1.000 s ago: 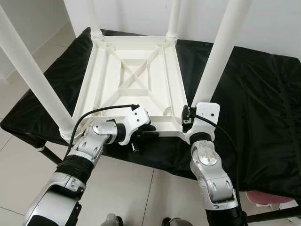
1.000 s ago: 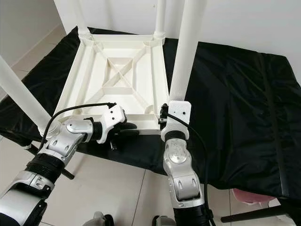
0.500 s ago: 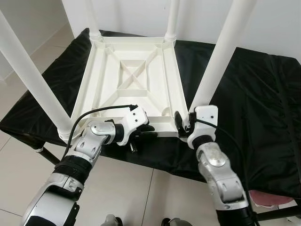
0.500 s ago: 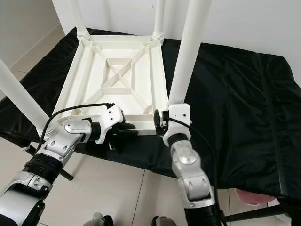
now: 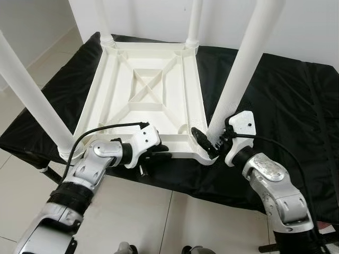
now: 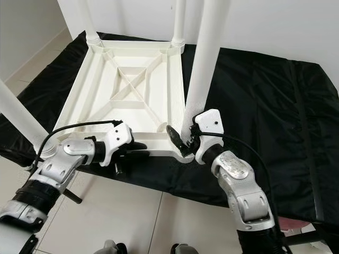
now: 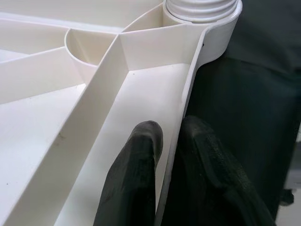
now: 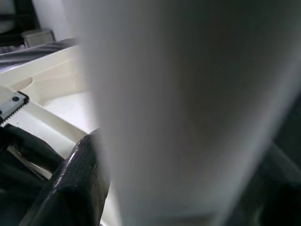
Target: Building children table
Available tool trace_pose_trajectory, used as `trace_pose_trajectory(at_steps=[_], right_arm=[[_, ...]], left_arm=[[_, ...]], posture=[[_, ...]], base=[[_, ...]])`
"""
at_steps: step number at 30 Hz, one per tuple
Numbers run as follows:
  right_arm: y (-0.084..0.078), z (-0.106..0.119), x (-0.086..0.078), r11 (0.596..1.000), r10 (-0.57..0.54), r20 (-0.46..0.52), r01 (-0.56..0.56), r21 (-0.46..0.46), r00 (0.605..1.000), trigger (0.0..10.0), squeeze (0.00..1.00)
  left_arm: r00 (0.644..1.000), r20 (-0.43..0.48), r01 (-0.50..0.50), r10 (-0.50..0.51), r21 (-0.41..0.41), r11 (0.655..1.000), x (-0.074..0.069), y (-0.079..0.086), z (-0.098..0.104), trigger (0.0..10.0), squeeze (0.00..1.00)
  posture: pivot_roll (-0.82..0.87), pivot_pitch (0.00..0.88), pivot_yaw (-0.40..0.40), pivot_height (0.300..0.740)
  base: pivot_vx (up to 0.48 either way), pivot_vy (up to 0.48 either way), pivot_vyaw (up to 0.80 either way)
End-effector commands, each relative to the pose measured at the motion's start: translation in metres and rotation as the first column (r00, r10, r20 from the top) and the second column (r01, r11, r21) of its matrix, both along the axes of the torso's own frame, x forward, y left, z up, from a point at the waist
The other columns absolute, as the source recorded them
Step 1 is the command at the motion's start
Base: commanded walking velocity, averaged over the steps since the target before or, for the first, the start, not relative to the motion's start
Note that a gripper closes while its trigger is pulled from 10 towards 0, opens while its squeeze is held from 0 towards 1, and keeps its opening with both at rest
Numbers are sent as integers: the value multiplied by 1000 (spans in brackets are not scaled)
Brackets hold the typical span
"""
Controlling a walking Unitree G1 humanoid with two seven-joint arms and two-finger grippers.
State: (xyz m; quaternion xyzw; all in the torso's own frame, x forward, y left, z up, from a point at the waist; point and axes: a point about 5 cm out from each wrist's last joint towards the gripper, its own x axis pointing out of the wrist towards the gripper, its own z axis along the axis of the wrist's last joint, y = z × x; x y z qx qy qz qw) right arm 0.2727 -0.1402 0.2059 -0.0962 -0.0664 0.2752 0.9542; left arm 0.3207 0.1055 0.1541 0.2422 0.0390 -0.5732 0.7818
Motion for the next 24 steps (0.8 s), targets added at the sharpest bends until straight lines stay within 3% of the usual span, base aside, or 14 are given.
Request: trace_pose_trajectory(at_steps=[1, 6, 7, 8, 9, 18, 24], right_arm=[[2, -2, -4, 998, 67, -32, -67, 2, 997, 10000, 0], [2, -2, -6, 993, 115, -45, -115, 7, 992, 10000, 0], [1, -2, -4, 992, 128, -51, -127, 13, 991, 2902, 0], [1, -2, -4, 992, 128, -51, -127, 13, 991, 2902, 0], [1, -2, -3, 993, 120, -50, -120, 14, 991, 353, 0], [-1, -4, 4, 999, 51, -48, -51, 13, 998, 0, 0], [-2, -20, 10, 991, -131, -102, 132, 9, 986, 0, 0]], left_arm=[[988, -84, 135, -130, 59, 989, -12, 5, -9, 10000, 0], [988, -85, 132, -127, 62, 989, -14, 8, -9, 10000, 0], [989, -85, 123, -118, 64, 990, -14, 10, -9, 10000, 0], [989, -85, 123, -118, 64, 990, -14, 10, -9, 10000, 0], [990, -84, 120, -114, 62, 991, -15, 10, -9, 10000, 0], [991, -83, 112, -107, 55, 992, -16, 8, -8, 10000, 0], [990, -81, 117, -113, 42, 992, -15, 3, -6, 10000, 0]], posture=[[-67, 142, 25, 740], [-64, 142, 23, 740], [-57, 141, 19, 740], [-57, 141, 19, 740], [-55, 141, 17, 740], [-59, 142, 19, 740], [-62, 145, 19, 740]], base=[[0, 0, 0], [0, 0, 0], [0, 0, 0], [0, 0, 0], [0, 0, 0], [0, 0, 0], [0, 0, 0]])
